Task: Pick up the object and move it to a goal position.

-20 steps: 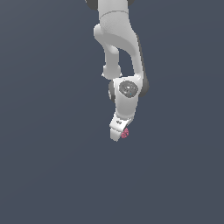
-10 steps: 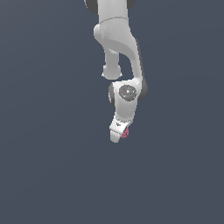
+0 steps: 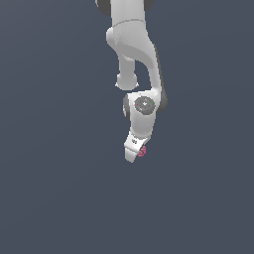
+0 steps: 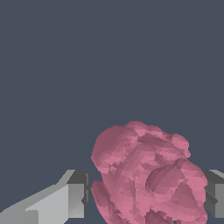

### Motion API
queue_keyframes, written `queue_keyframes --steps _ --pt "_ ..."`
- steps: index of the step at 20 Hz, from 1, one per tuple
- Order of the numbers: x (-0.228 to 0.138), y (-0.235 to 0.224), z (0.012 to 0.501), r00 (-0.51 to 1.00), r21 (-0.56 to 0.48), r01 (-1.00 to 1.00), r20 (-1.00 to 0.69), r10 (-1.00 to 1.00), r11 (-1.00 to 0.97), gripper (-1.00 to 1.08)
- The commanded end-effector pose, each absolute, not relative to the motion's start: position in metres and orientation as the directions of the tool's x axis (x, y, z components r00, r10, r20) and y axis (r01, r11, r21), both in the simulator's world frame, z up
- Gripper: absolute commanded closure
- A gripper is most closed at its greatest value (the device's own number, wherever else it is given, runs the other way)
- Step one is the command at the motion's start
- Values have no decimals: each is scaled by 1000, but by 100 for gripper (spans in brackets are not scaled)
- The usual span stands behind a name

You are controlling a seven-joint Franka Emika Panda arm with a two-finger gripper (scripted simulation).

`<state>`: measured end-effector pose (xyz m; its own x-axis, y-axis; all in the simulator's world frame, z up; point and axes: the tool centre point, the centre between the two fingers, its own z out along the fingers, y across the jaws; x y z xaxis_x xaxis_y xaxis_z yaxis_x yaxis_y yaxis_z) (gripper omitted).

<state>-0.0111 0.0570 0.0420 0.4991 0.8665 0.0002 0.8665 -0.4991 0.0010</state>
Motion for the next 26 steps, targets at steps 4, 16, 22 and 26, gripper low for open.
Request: queue_keyframes --steps 4,16,22,26 --pt "-3 50 42 499 1 866 0 866 -499 108" --pt "46 10 43 499 0 866 0 866 -499 108" --pt "78 -14 44 499 0 866 0 866 -499 108" --pt "96 -29 45 499 0 866 0 866 -499 108"
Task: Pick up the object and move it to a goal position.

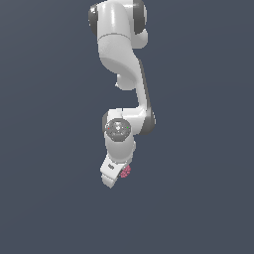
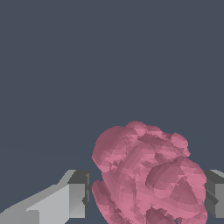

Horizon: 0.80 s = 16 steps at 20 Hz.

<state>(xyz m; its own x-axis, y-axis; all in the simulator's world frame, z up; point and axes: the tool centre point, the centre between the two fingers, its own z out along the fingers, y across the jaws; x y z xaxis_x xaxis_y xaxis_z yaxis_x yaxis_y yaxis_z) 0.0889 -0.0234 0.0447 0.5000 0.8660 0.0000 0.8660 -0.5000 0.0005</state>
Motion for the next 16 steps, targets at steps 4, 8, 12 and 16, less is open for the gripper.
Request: queue_keyframes --steps 4,8,12,16 --pt "112 -41 45 499 0 866 0 866 -499 108" --pt "124 -49 45 499 0 866 0 866 -499 108" --pt "132 -55 45 499 0 866 0 866 -499 108" --pt "136 -58 46 499 0 866 0 866 -499 108"
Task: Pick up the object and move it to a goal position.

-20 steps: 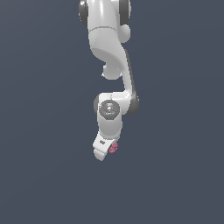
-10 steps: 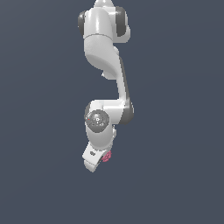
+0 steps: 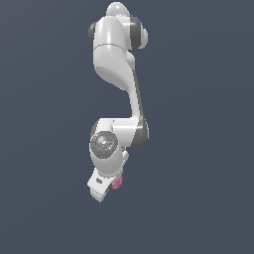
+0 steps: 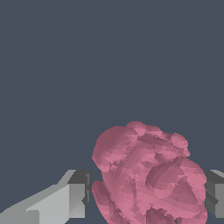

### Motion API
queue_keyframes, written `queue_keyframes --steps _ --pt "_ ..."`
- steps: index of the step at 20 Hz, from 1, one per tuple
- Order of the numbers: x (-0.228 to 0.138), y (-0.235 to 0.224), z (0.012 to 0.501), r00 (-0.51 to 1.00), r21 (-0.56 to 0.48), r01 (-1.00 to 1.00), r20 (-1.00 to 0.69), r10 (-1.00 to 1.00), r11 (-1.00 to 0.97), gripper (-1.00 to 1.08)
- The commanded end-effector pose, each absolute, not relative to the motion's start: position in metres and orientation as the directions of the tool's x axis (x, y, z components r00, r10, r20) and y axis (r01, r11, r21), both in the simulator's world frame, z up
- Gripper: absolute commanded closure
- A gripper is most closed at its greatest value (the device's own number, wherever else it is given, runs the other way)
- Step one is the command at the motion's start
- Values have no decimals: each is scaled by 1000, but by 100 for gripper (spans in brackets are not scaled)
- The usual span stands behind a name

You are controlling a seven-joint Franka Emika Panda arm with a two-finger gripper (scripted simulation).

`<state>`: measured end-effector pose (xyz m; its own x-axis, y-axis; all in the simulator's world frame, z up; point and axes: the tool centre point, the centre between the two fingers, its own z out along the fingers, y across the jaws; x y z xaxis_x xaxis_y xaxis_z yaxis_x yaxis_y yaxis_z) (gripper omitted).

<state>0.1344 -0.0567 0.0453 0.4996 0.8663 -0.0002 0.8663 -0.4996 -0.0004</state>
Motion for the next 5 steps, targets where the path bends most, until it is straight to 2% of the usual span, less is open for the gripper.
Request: queue_keyframes --steps 1,5 --pt "137 -58 46 499 0 866 0 866 -499 108" --pt "138 -59 46 499 0 866 0 866 -499 108"
